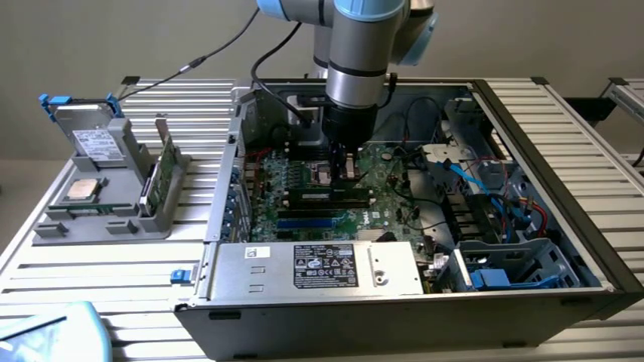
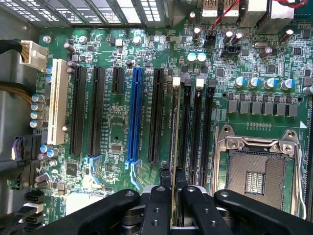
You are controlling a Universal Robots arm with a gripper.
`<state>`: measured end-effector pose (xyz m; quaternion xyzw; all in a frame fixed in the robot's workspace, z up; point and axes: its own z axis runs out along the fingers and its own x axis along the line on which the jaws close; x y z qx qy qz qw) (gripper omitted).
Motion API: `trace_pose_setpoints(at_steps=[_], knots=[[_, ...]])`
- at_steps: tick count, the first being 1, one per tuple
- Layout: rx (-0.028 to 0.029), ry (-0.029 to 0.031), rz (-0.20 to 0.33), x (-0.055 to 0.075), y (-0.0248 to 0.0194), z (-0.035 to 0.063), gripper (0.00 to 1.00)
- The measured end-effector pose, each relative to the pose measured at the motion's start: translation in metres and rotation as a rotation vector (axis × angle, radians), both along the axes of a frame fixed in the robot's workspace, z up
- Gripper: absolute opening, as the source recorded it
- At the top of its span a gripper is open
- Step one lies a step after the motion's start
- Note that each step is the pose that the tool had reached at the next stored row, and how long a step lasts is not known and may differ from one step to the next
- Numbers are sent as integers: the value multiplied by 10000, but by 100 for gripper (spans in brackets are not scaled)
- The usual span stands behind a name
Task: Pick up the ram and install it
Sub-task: 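Insert the ram into the slot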
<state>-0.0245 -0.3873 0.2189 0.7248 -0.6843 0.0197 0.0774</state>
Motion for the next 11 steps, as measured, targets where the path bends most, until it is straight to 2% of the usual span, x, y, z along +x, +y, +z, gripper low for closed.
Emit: trace_pose_setpoints(at_steps=[11], knots=[[-1, 3, 33, 11, -8, 0, 14]])
